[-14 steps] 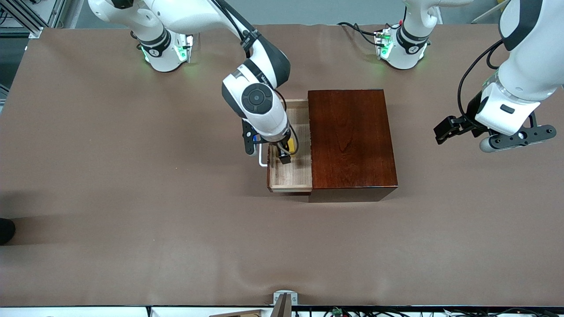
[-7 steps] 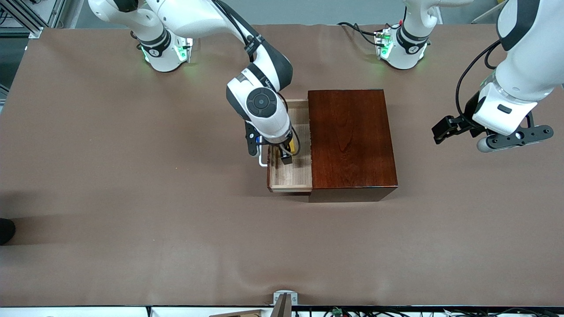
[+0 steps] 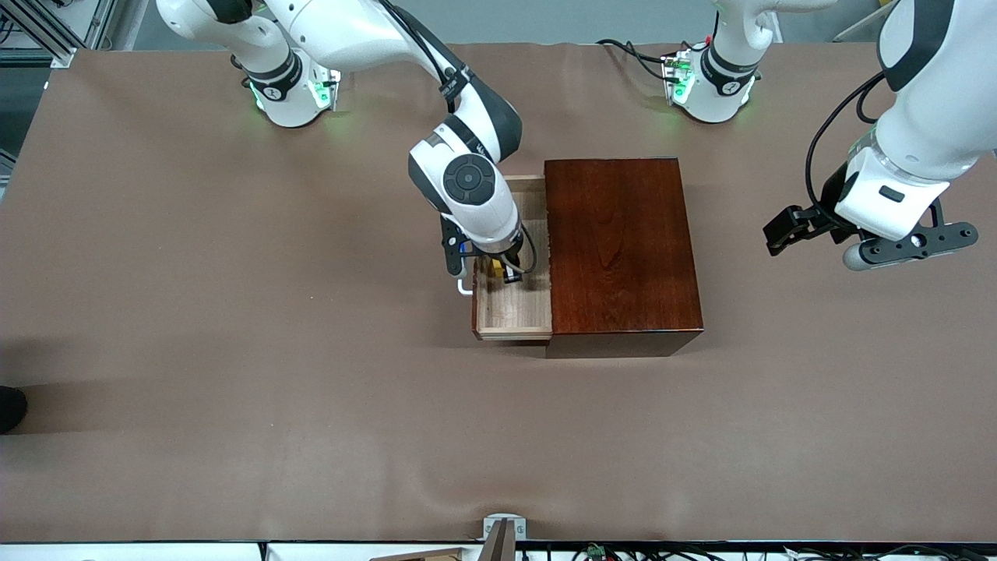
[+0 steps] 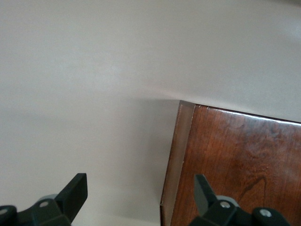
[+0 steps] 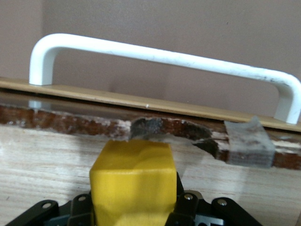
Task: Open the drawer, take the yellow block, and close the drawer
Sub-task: 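Lift the yellow cube out of the drawer with the right gripper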
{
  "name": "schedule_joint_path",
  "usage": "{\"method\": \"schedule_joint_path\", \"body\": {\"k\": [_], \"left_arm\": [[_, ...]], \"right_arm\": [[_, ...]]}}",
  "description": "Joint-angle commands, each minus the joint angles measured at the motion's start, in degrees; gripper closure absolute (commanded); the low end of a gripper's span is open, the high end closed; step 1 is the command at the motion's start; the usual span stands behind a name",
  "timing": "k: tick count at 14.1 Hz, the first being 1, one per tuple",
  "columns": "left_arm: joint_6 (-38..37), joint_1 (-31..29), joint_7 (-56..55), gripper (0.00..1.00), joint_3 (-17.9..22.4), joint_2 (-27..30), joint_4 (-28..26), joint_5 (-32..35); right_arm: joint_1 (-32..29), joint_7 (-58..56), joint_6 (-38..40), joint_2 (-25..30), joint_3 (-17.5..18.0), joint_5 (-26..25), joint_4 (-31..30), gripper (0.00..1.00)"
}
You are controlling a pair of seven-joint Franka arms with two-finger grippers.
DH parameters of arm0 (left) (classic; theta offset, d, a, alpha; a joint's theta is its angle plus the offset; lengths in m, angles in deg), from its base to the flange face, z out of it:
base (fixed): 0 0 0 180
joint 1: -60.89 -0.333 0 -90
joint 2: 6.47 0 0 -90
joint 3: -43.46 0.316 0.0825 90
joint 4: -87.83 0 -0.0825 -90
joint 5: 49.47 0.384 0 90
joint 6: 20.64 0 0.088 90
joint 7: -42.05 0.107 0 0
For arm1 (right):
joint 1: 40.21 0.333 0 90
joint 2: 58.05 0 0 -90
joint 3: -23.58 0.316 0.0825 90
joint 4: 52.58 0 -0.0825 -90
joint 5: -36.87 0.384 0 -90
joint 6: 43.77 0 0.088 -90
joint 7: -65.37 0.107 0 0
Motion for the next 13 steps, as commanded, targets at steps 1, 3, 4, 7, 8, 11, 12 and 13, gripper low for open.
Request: {"method": "schedule_joint_path", "body": {"k": [1,3,4,7,8,11,12,13], "left_arm": [[0.33,-0.44,0.3,0.0,-0.42,0.21,0.27,-0.49],[0.33,-0.09,-0.31,0.0,-0.51,0.21,0.18,-0.49],[0.33,-0.09,-0.4,0.0,-0.51,0.21,0.18,-0.49],[0.24,-0.18,-0.49,0.0,-0.51,0.38,0.09,-0.57],[0.24,-0.09,-0.49,0.0,-0.51,0.3,0.09,-0.57],[0.24,-0.17,-0.49,0.0,-0.51,0.39,0.09,-0.57],[0.24,-0.09,-0.49,0.0,-0.51,0.3,0.09,-0.57],[0.24,-0.09,-0.49,0.0,-0.51,0.38,0.09,-0.57]], "right_arm": [[-0.22,0.56,0.16,1.07,-0.6,-0.01,-0.09,1.0],[-0.48,0.12,0.34,1.86,-0.86,-0.01,0.43,1.0],[-1.27,0.03,0.34,3.34,-0.77,-0.01,0.52,1.0],[-2.59,-2.94,3.13,5.37,-0.86,-0.09,1.22,1.0],[-3.29,-4.52,4.98,5.55,-0.86,-0.09,2.1,1.0],[-6.28,-7.87,9.99,6.52,-0.77,0.17,5.35,1.0],[-7.24,-9.18,11.66,6.78,-0.77,0.34,6.14,1.0],[-8.12,-10.85,12.72,7.13,-0.69,0.43,6.58,1.0]]}}
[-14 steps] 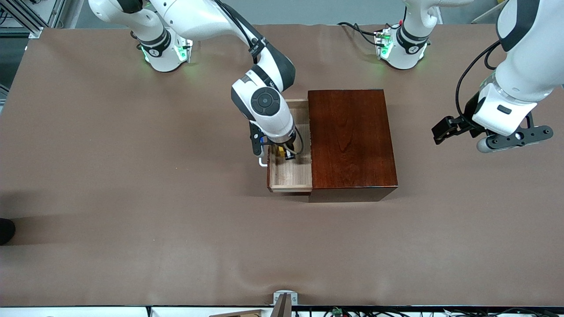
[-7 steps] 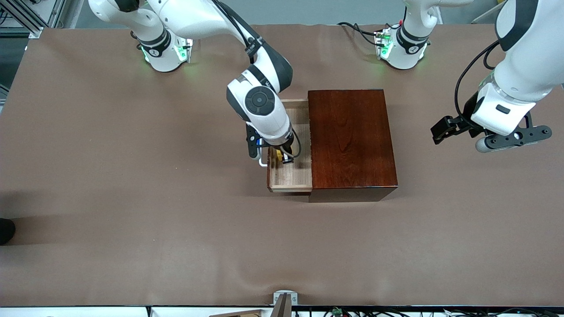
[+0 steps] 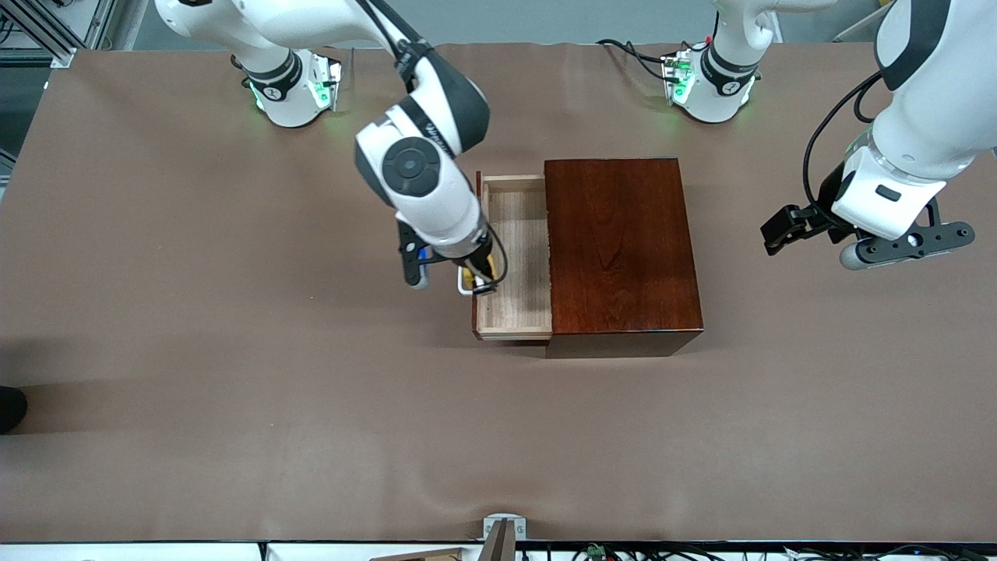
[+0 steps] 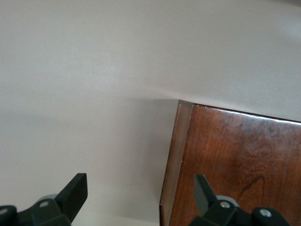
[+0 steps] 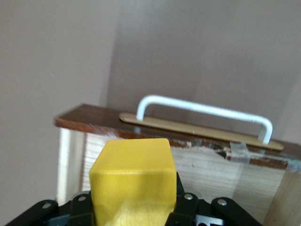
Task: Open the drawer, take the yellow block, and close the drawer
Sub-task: 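Lift the yellow cube out of the drawer with the right gripper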
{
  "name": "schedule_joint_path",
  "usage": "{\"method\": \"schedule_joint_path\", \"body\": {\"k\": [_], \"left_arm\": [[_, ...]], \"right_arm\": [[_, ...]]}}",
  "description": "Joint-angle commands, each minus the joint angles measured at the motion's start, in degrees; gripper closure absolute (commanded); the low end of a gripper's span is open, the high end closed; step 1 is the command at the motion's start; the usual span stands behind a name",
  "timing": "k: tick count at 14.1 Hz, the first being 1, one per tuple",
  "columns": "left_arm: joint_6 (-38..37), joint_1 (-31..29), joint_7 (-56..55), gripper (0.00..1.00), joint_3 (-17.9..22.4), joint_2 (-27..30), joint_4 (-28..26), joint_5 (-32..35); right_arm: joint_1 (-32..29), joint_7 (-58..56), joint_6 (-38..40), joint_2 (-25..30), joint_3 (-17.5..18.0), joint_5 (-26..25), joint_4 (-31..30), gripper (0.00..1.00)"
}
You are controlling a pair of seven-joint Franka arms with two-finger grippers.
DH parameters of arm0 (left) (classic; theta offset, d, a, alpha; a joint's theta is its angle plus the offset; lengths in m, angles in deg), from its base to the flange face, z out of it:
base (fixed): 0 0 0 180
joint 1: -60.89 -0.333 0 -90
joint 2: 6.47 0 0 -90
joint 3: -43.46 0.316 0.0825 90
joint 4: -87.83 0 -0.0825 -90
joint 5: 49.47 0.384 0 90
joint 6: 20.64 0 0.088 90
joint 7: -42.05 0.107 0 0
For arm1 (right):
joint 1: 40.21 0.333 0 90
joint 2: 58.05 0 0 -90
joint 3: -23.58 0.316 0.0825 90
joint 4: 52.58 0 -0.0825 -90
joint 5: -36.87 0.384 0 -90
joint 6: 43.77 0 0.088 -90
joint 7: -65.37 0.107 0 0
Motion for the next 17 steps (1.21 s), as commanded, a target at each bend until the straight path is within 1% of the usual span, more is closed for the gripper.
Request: {"method": "schedule_joint_path", "body": {"k": [1,4,8,9,13,17], "left_arm": [[0.21,-0.2,-0.4,0.0,-0.3,0.38,0.08,-0.66],[0.21,-0.2,-0.4,0.0,-0.3,0.3,0.08,-0.57],[0.3,-0.12,-0.4,0.0,-0.3,0.38,-0.01,-0.57],[0.21,-0.12,-0.4,0.0,-0.3,0.38,-0.01,-0.57],[0.3,-0.12,-0.4,0.0,-0.3,0.38,0.08,-0.57],[0.21,-0.12,-0.4,0.0,-0.38,0.47,0.08,-0.66]], "right_arm": [[-2.4,-5.22,3.21,1.61,0.74,0.39,1.26,1.0],[-3.27,-12.34,5.13,3.37,0.65,0.21,1.0,1.0],[-9.59,-24.9,12.78,6.45,0.74,0.38,0.47,1.0],[-11.34,-28.32,13.84,7.32,0.74,0.47,-0.49,1.0],[-15.4,-41.69,13.32,12.16,0.65,0.47,-8.3,1.0],[-17.16,-48.55,13.49,12.52,0.56,0.03,-9.19,1.0]]}}
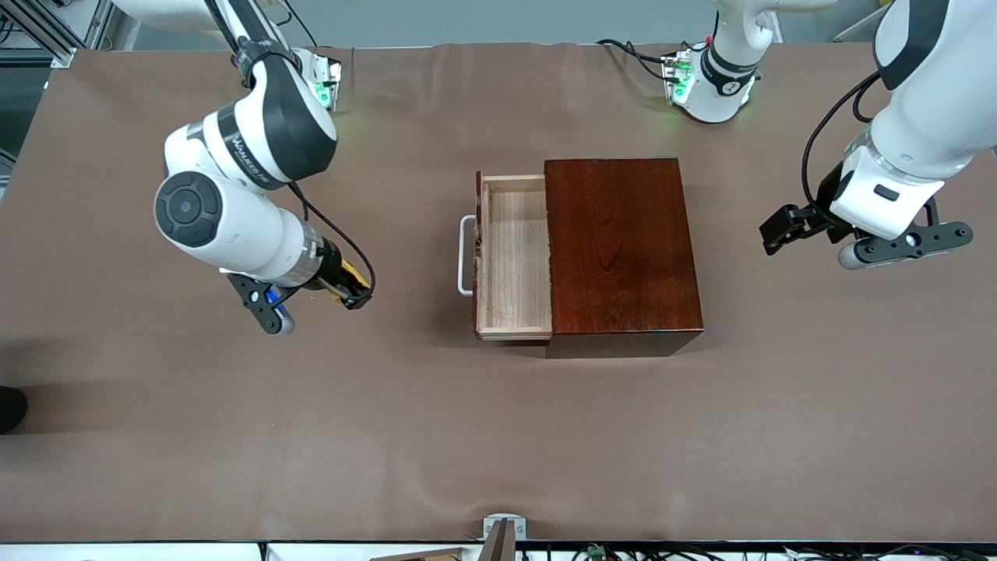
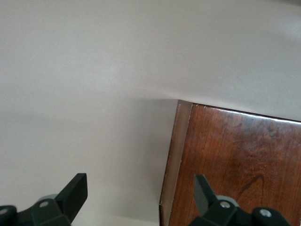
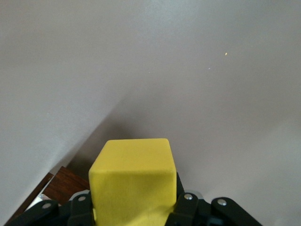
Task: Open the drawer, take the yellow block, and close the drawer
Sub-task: 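Carry the yellow cube away from the cabinet with the right gripper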
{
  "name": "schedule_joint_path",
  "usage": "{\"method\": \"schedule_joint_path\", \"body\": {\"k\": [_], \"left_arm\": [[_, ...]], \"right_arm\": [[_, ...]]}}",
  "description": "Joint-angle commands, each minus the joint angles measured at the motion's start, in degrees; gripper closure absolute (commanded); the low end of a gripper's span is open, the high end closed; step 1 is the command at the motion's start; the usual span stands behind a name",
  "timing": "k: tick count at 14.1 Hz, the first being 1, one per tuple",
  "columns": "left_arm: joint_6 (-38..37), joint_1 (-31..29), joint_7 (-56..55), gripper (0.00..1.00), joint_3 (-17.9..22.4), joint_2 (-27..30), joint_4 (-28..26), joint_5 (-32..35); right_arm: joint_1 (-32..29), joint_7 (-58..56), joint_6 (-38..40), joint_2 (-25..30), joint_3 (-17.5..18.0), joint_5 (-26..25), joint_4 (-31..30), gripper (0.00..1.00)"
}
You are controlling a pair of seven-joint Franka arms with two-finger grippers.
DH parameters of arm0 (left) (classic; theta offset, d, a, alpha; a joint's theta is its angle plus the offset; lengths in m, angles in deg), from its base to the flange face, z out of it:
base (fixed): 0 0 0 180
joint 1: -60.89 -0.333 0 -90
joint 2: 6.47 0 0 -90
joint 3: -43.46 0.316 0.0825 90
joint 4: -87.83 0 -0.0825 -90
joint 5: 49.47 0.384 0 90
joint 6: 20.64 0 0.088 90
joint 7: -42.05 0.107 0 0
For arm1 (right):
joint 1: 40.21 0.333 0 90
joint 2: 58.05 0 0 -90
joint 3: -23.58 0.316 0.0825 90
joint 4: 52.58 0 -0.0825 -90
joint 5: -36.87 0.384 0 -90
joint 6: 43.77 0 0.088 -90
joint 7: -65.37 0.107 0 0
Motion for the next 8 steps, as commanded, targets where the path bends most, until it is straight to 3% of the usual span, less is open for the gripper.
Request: {"method": "schedule_joint_path", "body": {"k": [1,8], "left_arm": [[0.21,-0.09,-0.39,0.0,-0.3,0.47,0.06,-0.58],[0.3,0.0,-0.39,0.0,-0.3,0.56,-0.11,-0.66]], "right_arm": [[-1.96,-5.39,-0.53,2.48,0.81,0.03,-3.86,1.0],[-4.86,-21.12,0.27,3.27,0.81,-2.51,-7.82,1.0]]}}
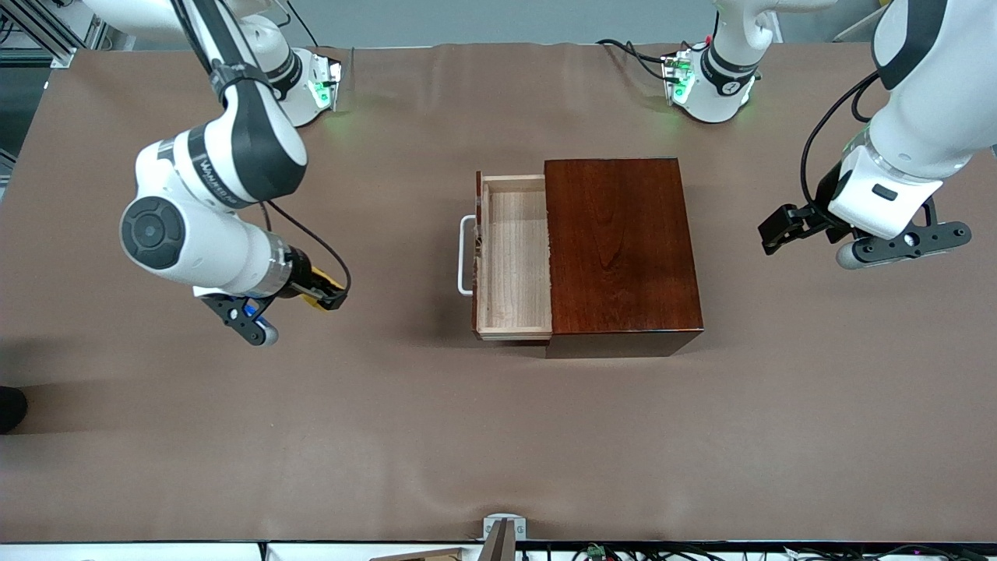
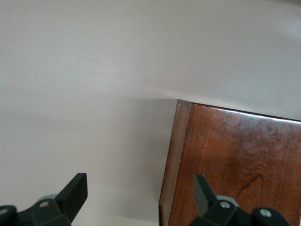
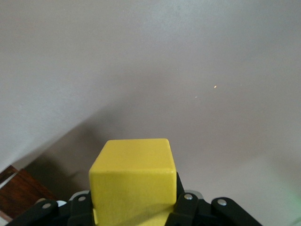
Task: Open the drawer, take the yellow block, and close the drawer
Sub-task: 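Carry the yellow cube away from the cabinet with the right gripper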
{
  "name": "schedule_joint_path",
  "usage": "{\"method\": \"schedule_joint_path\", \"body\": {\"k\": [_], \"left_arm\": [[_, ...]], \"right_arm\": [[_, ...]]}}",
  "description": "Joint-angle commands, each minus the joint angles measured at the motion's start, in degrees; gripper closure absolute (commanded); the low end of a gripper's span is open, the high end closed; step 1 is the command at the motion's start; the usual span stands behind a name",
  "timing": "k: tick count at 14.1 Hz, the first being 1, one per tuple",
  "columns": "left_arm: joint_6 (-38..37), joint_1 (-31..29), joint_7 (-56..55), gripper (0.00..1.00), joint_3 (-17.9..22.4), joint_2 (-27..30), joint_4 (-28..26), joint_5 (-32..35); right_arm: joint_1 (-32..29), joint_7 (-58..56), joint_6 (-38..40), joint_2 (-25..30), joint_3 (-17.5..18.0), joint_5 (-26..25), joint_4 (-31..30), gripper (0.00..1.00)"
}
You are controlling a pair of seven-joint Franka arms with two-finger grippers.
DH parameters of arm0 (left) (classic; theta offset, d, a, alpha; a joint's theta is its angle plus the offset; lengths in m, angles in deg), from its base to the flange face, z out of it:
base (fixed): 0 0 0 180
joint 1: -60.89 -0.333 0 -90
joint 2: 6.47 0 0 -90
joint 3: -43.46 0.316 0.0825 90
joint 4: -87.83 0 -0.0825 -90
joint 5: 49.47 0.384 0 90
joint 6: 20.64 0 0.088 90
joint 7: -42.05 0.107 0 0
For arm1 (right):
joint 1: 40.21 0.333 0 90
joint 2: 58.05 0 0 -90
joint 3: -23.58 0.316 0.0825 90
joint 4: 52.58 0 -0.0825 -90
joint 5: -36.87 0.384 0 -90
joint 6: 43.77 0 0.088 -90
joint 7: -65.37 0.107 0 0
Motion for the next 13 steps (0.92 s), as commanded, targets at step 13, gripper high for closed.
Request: {"method": "schedule_joint_path", "body": {"k": [13], "left_arm": [[1.35,-0.42,0.31,0.0,-0.18,1.17,0.23,-1.1]], "right_arm": [[-5.37,-33.41,-2.83,-0.84,0.96,-13.29,-3.78,1.0]]}}
